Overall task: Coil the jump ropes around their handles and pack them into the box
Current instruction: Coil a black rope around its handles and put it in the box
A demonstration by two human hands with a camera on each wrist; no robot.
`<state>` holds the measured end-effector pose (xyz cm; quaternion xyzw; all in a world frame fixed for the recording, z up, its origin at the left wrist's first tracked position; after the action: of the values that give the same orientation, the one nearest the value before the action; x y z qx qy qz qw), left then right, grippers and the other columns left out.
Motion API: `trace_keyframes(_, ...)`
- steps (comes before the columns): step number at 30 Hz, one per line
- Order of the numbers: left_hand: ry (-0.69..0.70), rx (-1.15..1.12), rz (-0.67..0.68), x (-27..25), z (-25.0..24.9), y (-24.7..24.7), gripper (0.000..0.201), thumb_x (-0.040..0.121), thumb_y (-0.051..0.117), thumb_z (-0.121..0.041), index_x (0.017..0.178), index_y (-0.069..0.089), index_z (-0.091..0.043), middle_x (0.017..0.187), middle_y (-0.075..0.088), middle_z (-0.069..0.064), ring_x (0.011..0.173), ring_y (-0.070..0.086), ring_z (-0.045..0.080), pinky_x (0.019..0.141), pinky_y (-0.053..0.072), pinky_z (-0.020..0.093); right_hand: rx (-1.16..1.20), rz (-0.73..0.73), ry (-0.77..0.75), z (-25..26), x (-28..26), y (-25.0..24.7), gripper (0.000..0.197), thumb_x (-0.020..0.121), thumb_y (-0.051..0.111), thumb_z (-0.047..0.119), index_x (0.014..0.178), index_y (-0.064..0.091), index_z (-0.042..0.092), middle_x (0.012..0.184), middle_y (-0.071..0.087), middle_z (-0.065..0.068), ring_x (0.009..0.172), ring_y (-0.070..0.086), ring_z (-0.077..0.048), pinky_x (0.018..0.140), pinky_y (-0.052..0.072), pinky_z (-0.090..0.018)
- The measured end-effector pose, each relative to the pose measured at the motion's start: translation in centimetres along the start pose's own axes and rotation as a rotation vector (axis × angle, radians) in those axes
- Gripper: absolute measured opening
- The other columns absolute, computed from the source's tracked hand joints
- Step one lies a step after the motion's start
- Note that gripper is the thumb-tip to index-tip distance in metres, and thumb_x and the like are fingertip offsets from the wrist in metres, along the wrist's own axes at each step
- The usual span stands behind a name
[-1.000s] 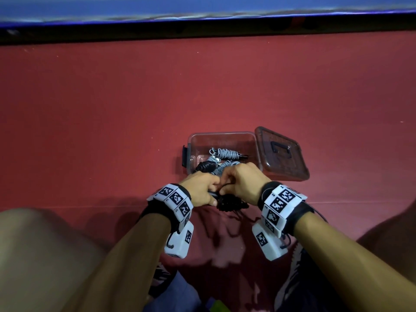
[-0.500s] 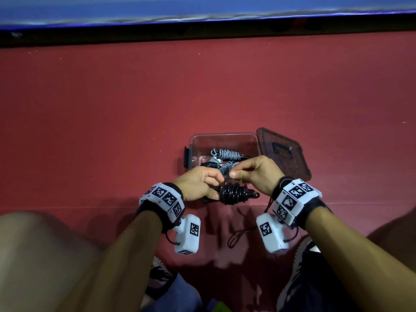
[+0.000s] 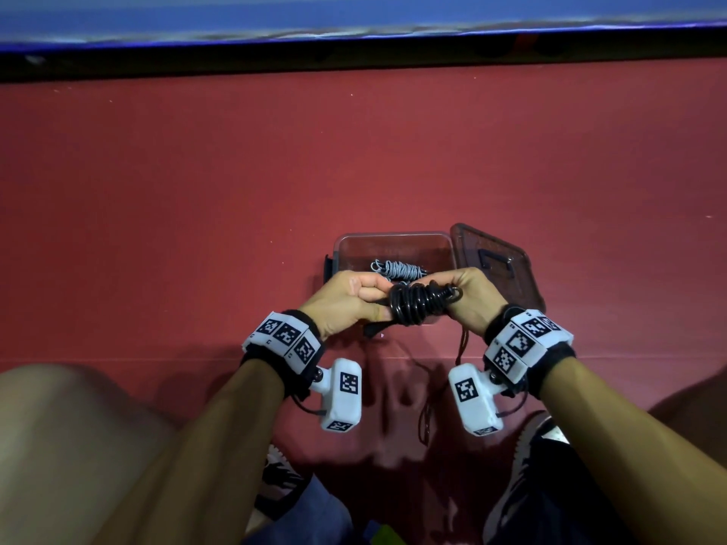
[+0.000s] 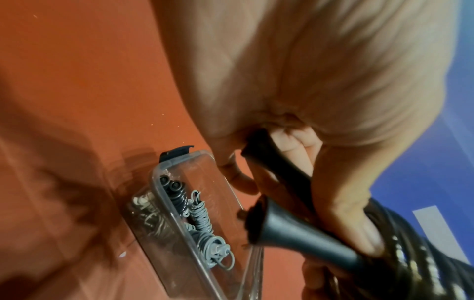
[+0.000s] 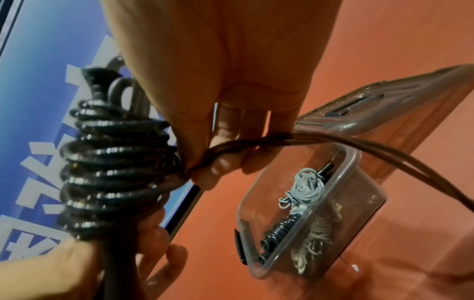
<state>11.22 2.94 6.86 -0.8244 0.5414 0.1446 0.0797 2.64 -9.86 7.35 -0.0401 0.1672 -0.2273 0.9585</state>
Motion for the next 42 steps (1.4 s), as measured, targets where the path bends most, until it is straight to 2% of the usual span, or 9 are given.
trace_keyframes(3, 0.006, -0.009, -0.087, 0.1, 0.1, -0.7, 0.024, 0.085, 0.071, 0.009, 0.105, 0.071, -0.005, 0.098, 0.077, 0.011, 0.085, 0.071, 0.015, 0.082, 0.057, 0.026, -0.133, -0.020, 0.060, -1.2, -0.3, 0.0, 0.020, 0.091, 0.059, -0.009, 0.077, 0.072, -0.004, 0.053, 0.065, 0.003, 0.046, 0.055, -0.004, 0.056, 0.048, -0.021)
trace_keyframes(5, 0.006, 0.007, -0.168, 0.2, 0.1, -1.7, 0.027, 0.090, 0.068, 0.006, 0.117, 0.065, 0.005, 0.102, 0.075, 0.013, 0.085, 0.072, 0.013, 0.085, 0.057, 0.026, -0.218, 0.046, 0.075, -1.4, -1.0, 1.3, 0.026, 0.097, 0.059, 0.002, 0.076, 0.068, -0.009, 0.050, 0.062, 0.004, 0.040, 0.049, 0.002, 0.050, 0.040, -0.011)
trace_keyframes(7, 0.003, 0.096, -0.218, 0.3, 0.2, -2.2, 0.029, 0.091, 0.070, 0.000, 0.119, 0.064, 0.003, 0.106, 0.076, 0.010, 0.089, 0.072, 0.014, 0.092, 0.056, 0.030, -0.287, 0.092, 0.070, -1.8, -1.1, 2.3, 0.027, 0.097, 0.062, 0.008, 0.073, 0.069, -0.002, 0.056, 0.064, -0.001, 0.046, 0.053, -0.001, 0.057, 0.043, -0.013)
trace_keyframes(11, 0.008, 0.266, -0.317, 0.0, 0.6, -3.0, 0.020, 0.093, 0.072, -0.012, 0.112, 0.068, -0.010, 0.103, 0.078, -0.001, 0.095, 0.073, 0.011, 0.092, 0.054, 0.029, -0.449, 0.152, 0.090, -2.7, -0.7, 3.8, 0.021, 0.089, 0.066, 0.006, 0.070, 0.065, 0.014, 0.068, 0.072, 0.001, 0.073, 0.072, -0.018, 0.085, 0.058, -0.042)
trace_keyframes(19, -0.006, 0.515, -0.472, -0.6, 1.0, -4.2, 0.014, 0.086, 0.079, -0.023, 0.093, 0.067, -0.020, 0.091, 0.079, -0.003, 0.082, 0.072, 0.012, 0.079, 0.054, 0.025, -0.694, 0.177, -0.008, -0.2, -1.7, 5.2, 0.015, 0.093, 0.059, 0.018, 0.080, 0.062, 0.012, 0.079, 0.076, -0.003, 0.079, 0.070, -0.015, 0.076, 0.052, -0.026)
trace_keyframes(26, -0.011, 0.703, -0.375, -0.3, 0.8, -2.5, 0.013, 0.078, 0.080, -0.023, 0.082, 0.067, -0.024, 0.071, 0.075, -0.009, 0.071, 0.069, 0.014, 0.073, 0.055, 0.028, -0.725, 0.191, -0.014, 0.1, -1.7, 4.7, 0.016, 0.089, 0.070, 0.021, 0.074, 0.074, 0.024, 0.066, 0.067, 0.004, 0.066, 0.062, -0.009, 0.069, 0.048, -0.021)
trace_keyframes(33, -0.058, 0.942, -0.193, -0.1, 1.3, -0.9, 0.016, 0.079, 0.077, -0.032, 0.094, 0.073, -0.033, 0.082, 0.072, -0.005, 0.082, 0.067, 0.021, 0.076, 0.054, 0.030, -0.752, 0.241, -0.069, 1.2, -1.9, 5.4, 0.009, 0.084, 0.076, 0.016, 0.089, 0.078, 0.022, 0.075, 0.071, 0.008, 0.072, 0.065, -0.004, 0.066, 0.044, -0.005)
trace_keyframes(37, -0.068, 0.957, -0.077, -0.3, 0.8, -0.3, 0.013, 0.080, 0.077, -0.030, 0.089, 0.068, -0.029, 0.078, 0.070, -0.005, 0.080, 0.066, 0.021, 0.076, 0.056, 0.035, -0.745, 0.289, -0.064, 1.0, -1.9, 5.5, 0.015, 0.085, 0.071, 0.008, 0.093, 0.076, 0.019, 0.080, 0.074, 0.007, 0.065, 0.060, 0.011, 0.064, 0.040, 0.001)
trace_keyframes(42, -0.077, 0.950, 0.051, -0.6, 1.1, 1.7, 0.025, 0.081, 0.075, -0.017, 0.076, 0.058, -0.033, 0.072, 0.064, -0.012, 0.080, 0.066, 0.016, 0.073, 0.052, 0.028, -0.845, 0.211, -0.144, 1.9, -1.4, 4.7, 0.005, 0.082, 0.079, 0.026, 0.082, 0.075, 0.023, 0.080, 0.070, 0.006, 0.076, 0.059, -0.006, 0.061, 0.036, -0.006)
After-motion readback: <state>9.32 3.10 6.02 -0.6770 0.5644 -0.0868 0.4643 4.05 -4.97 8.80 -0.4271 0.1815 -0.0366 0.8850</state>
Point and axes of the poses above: each hand's wrist, its own x-axis towards the middle knuckle, its own y-axis out of the palm, z = x × y, the point moved 10 cm from there along x, towards the middle knuckle
